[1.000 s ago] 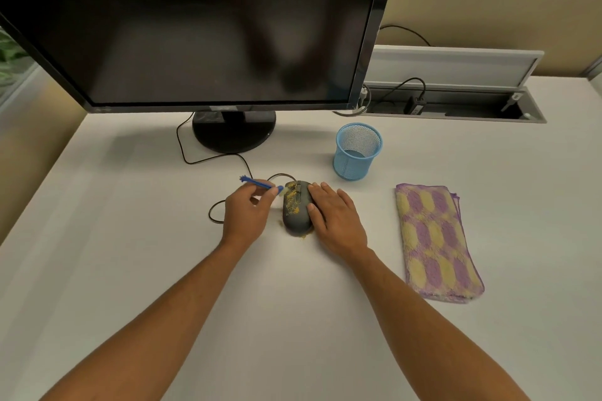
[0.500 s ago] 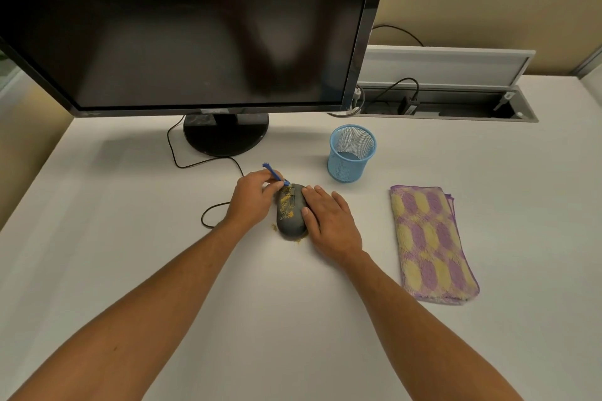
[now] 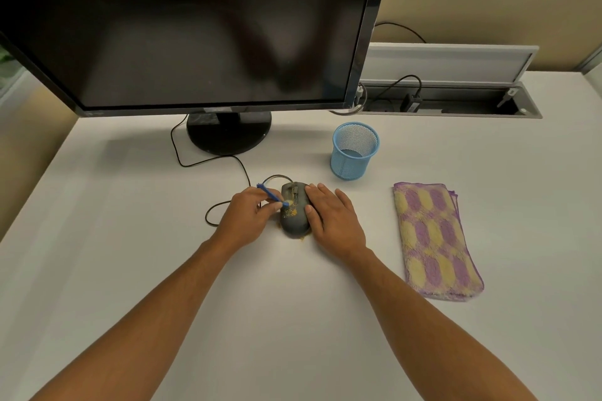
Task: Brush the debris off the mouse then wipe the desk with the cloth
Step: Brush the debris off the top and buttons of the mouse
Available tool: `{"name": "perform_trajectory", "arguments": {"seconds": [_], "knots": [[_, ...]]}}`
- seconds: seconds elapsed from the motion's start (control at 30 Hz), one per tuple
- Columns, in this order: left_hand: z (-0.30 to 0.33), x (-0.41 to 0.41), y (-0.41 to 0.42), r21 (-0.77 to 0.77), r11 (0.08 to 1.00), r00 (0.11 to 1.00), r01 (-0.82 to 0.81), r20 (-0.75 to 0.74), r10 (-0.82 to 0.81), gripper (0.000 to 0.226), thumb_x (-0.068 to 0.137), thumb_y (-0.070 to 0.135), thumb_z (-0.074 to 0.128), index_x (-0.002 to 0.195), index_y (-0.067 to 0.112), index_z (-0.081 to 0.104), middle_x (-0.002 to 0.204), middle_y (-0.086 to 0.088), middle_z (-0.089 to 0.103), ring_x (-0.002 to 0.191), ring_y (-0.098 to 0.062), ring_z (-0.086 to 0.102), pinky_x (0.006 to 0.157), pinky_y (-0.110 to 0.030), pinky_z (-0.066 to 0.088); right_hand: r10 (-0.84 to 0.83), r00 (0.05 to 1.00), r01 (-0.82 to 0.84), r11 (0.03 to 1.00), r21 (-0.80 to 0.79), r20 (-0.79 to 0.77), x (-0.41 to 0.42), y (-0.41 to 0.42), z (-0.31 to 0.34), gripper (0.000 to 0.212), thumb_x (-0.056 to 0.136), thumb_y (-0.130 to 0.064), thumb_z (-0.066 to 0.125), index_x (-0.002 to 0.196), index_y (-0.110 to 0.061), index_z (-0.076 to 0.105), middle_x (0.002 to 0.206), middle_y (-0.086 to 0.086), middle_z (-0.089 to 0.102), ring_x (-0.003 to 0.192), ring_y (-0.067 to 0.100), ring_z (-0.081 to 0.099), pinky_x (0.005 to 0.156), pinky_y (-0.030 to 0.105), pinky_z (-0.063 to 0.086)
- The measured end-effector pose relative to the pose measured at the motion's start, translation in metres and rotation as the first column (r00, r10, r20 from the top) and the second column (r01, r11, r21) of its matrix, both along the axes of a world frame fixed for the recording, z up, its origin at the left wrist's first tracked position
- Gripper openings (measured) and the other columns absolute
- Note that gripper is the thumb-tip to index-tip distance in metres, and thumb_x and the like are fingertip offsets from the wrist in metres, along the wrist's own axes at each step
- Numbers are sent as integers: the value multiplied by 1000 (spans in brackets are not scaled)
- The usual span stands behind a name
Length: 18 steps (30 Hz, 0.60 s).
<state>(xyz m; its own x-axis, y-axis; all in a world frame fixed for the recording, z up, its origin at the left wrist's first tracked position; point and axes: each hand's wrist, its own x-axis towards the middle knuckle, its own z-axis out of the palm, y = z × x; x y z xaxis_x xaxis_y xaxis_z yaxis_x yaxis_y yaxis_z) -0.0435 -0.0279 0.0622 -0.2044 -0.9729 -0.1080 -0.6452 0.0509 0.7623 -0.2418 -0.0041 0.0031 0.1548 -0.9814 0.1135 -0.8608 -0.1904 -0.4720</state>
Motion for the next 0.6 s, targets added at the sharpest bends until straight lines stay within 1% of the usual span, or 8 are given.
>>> {"name": "perform_trajectory", "arguments": {"seconds": [0.17,0.23,0.33,0.4,0.47,0.53,0.6], "knots": [[5,4,5,-13,999,999,44,0,-44,16,93,20,62,106,21,72,110,7,60,86,-2,54,72,-13,40,1,1000,-1,1000,-1,0,0,0,0,56,99,-45,21,145,-21,42,148,-3,46,141,12,32,117,35,14],[6,3,5,-32,999,1000,29,-8,-29,17,93,22,63,107,19,72,109,7,61,87,-4,55,71,-12,40,0,1000,0,1000,-3,-1,0,0,0,56,99,-45,21,145,-21,42,148,-3,46,141,12,32,117,35,15],[5,-1,1,-79,997,999,-5,-44,2,18,92,23,64,109,21,72,111,1,66,96,-11,58,71,-15,43,3,1000,-3,1000,-3,0,0,1,1,56,99,-45,21,145,-21,41,148,-3,45,141,12,31,118,35,15],[4,-6,0,-98,995,999,-4,-54,-1,17,92,22,65,107,25,71,110,0,66,97,-11,57,73,-15,44,8,1000,-8,1000,5,5,0,1,3,56,99,-45,20,146,-21,40,149,-3,44,142,12,31,118,35,13],[1,-9,0,-98,995,999,32,-35,-36,18,92,21,64,108,23,72,112,-1,65,100,-12,57,80,-17,46,5,1000,-5,1000,2,7,0,1,3,57,99,-45,20,145,-21,41,149,-3,45,142,12,31,118,35,14],[-3,-9,1,-100,991,996,87,8,-87,20,93,21,63,111,21,72,112,-2,65,103,-14,57,88,-26,49,-2,1000,2,1000,-8,7,0,1,2,56,99,-45,21,144,-20,43,148,-2,46,141,13,33,118,35,15],[-5,-6,4,-134,979,988,153,54,-147,20,94,21,61,111,21,72,109,-2,65,102,-15,57,91,-31,48,-6,1000,7,1000,-18,9,1,1,1,56,99,-44,22,144,-19,44,147,-1,47,141,14,34,117,36,17]]}}
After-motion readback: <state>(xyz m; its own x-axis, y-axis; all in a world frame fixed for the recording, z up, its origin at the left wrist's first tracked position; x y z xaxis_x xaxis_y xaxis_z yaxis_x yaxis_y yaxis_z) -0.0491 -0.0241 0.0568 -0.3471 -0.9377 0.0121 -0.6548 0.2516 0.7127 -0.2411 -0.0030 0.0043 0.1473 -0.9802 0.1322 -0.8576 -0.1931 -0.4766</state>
